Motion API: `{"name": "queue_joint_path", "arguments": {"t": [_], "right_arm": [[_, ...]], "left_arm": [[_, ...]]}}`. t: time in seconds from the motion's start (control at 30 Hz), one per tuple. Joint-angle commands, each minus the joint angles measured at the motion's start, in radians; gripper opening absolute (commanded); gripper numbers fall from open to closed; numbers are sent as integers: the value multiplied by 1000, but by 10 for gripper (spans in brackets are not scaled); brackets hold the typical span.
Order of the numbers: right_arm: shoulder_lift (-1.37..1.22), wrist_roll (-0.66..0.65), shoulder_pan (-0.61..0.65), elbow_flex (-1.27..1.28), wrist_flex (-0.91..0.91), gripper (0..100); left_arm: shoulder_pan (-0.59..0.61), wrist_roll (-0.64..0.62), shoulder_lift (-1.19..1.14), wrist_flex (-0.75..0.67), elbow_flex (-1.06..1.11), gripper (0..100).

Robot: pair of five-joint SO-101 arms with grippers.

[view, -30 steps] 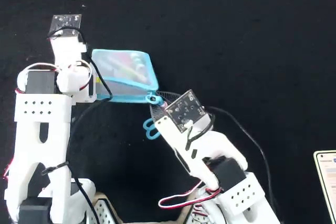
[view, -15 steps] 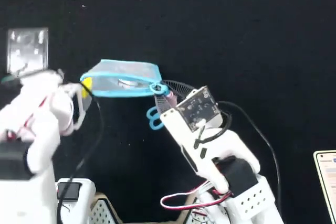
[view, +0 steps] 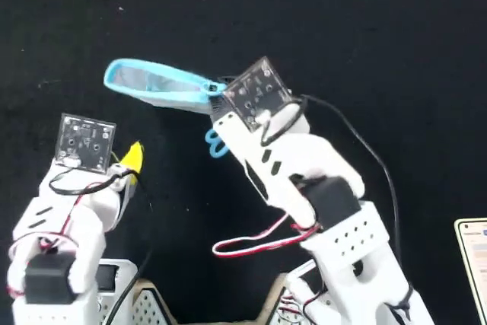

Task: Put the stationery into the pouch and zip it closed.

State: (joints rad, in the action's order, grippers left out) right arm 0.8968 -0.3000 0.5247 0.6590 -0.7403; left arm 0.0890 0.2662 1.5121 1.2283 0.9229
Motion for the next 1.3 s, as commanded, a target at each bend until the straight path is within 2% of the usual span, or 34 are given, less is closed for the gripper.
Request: {"name": "queue_joint_path", "arguments": {"t": [0.0,0.1,0.17,0.33,0.57,0.83,0.9,1.03,1.13,1.27], "right_arm": [[-2,-8,92,-116,-58,10],[-2,-20,170,-128,-110,10],[-2,-92,227,-124,-126,10],[-4,-269,342,-122,-160,10],[-2,-275,327,-111,-153,10],[-2,-275,227,-101,-149,10],[-1,-273,219,-101,-140,10],[-1,-253,207,-99,-138,10],[-1,-203,190,-101,-138,10],[-1,-198,178,-101,-138,11]], "left_arm": [[-10,-98,61,-304,260,202],[-10,-209,103,-491,417,202],[-8,-272,143,-574,492,202],[-8,-338,282,-611,579,202],[-21,-365,311,-408,481,206],[-27,-356,311,-129,294,207],[-70,-305,311,-95,283,207],[-229,-178,315,-12,274,207],[-314,-169,315,3,274,207],[-361,-173,315,3,274,207]]}}
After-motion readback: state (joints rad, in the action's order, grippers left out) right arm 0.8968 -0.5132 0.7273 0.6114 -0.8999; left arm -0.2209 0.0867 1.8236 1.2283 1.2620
